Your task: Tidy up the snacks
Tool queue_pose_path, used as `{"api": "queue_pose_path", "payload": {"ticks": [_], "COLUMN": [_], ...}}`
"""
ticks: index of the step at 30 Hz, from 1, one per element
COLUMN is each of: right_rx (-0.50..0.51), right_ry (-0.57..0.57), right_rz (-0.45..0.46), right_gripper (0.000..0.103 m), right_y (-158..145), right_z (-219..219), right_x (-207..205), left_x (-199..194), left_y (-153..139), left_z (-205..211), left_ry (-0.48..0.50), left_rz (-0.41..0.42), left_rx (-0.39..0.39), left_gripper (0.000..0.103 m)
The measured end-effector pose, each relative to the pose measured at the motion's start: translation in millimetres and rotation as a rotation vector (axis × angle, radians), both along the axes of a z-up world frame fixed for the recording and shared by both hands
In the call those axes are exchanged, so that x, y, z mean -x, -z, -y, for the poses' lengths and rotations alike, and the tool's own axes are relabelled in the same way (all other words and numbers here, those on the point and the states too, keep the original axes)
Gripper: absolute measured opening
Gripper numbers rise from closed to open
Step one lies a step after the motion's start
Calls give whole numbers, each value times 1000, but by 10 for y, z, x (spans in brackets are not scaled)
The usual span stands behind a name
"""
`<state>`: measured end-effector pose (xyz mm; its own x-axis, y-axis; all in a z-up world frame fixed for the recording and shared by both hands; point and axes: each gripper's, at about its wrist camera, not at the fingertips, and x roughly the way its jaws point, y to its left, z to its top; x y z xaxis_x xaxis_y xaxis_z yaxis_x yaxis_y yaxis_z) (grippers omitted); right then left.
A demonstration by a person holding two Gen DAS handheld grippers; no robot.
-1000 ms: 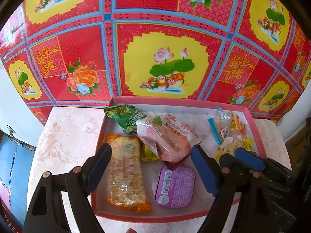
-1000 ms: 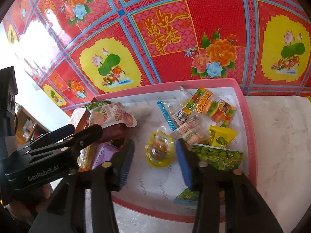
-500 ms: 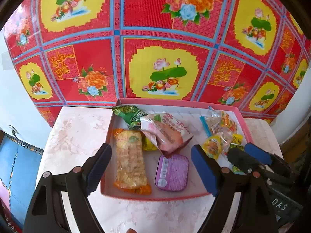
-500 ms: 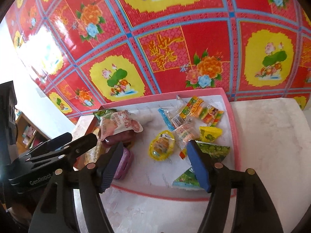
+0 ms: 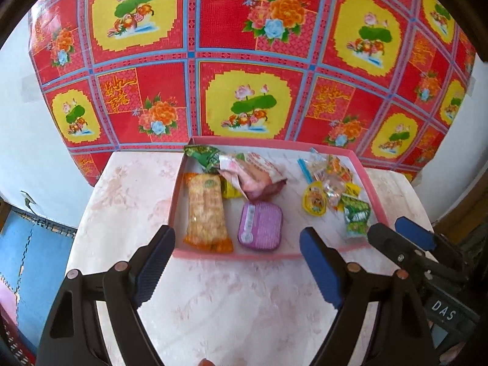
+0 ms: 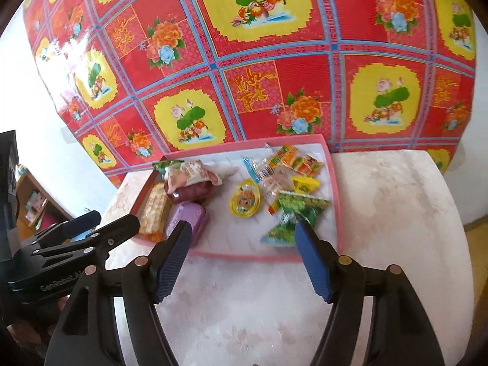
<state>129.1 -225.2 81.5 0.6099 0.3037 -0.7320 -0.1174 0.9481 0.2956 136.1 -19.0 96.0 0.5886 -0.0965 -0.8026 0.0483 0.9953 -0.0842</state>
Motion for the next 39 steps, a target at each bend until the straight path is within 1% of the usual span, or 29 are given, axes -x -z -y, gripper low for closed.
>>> {"api": "queue_pose_path", "payload": {"ticks": [7,12,21,24,28,30,34,39], "right_rx": [30,55,119,149,155,184,227,245], "right_ry": [19,36,70,79,82,78,84,95], "right_rz": [-21,-64,-155,-162,-172,-162,-149,-145], "right_gripper": [72,72,72,72,72,72,73,73], "right_y": [86,218,487,544,614,624,634,640], "right_z": [38,71,94,88,80,39,-27,-50], "right_x": [198,278,284,286,280,272,290,298], "left_x": [176,237,234,226,213,209,202,200], "left_y": [91,264,540,620,703,747,768,776], "left_z": [34,62,153,173,197,207,244,249], "left_ry": [12,18,32,37,40,41,43,38], "left_rz": [-24,-67,-135,-153,-169,-179,-166,-157], "left_rx": [-10,-14,-28,-33,-43,-46,-76,-81], "left_gripper": [87,87,87,87,87,87,87,87]}}
